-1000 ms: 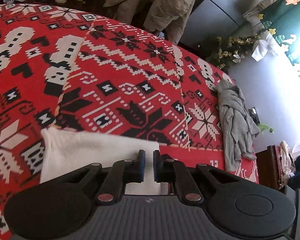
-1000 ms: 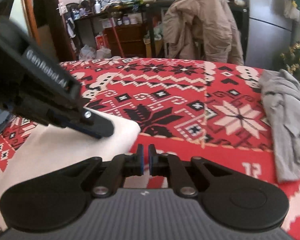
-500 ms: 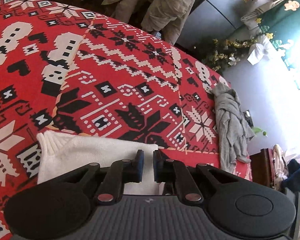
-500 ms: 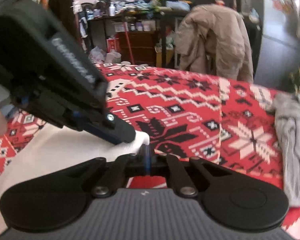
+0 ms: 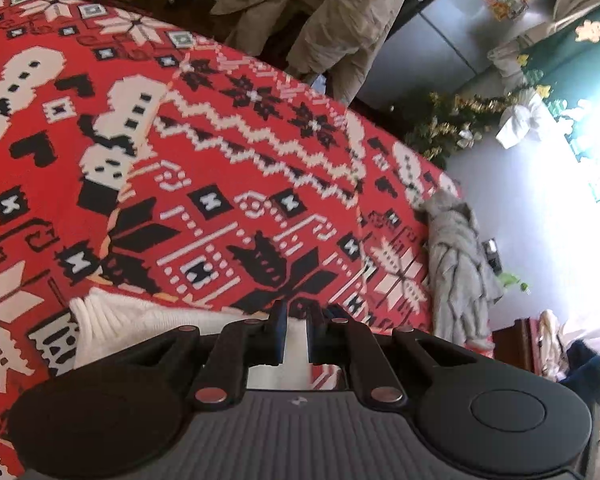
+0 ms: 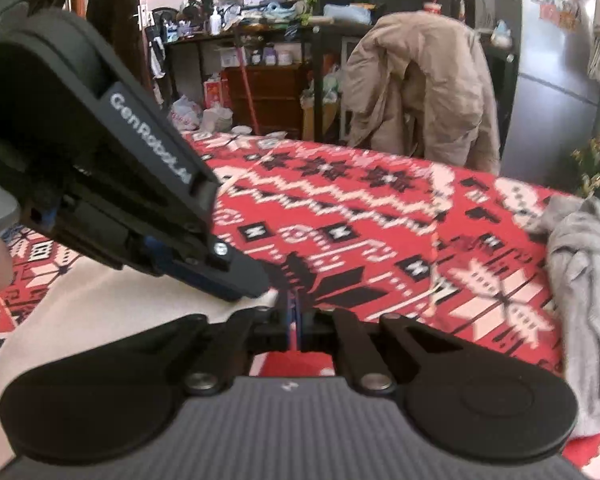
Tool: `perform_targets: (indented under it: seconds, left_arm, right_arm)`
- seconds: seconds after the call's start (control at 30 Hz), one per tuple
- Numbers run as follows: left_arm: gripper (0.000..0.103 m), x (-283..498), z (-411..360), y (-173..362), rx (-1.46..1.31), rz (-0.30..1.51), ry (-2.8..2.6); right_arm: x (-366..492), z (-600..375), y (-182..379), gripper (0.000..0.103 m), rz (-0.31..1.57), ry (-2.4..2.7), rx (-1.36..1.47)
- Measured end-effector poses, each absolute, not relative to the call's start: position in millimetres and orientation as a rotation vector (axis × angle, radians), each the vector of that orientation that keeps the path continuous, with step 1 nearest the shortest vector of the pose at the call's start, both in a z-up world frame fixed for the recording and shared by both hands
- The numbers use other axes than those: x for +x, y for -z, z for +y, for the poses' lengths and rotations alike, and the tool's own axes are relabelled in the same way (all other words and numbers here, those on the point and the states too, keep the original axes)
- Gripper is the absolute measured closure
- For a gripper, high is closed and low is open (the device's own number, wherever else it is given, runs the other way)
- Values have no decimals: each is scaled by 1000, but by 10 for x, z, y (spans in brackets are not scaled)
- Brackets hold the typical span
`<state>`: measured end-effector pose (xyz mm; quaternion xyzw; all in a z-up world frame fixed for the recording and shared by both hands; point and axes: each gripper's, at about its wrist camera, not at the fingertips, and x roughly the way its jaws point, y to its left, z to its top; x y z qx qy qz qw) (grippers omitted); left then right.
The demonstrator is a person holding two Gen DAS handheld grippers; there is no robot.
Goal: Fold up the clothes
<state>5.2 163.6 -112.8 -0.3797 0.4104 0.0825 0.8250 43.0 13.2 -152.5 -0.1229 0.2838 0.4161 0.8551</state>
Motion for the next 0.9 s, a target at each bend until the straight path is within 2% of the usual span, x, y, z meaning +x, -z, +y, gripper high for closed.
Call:
perform_targets:
  seconds: [0.1,0.4,0.63,0.9]
  left_arm:
    - [95,-22,1642,1041,-803,859,-168]
    - [95,-221,1554,1245,-869,895,-172]
    - [95,-234,1529,1159,-852,870,-167]
    - [95,-262,1522,1041,-825,841,-163]
  right_arm:
    - [442,-39,1497,96,621,-846,-228]
    - [185,-72,1607,96,653,-912,-265]
    - [214,13,1597,97,679,-874,-233]
    - [114,-157,1376,96,629,-837,-227]
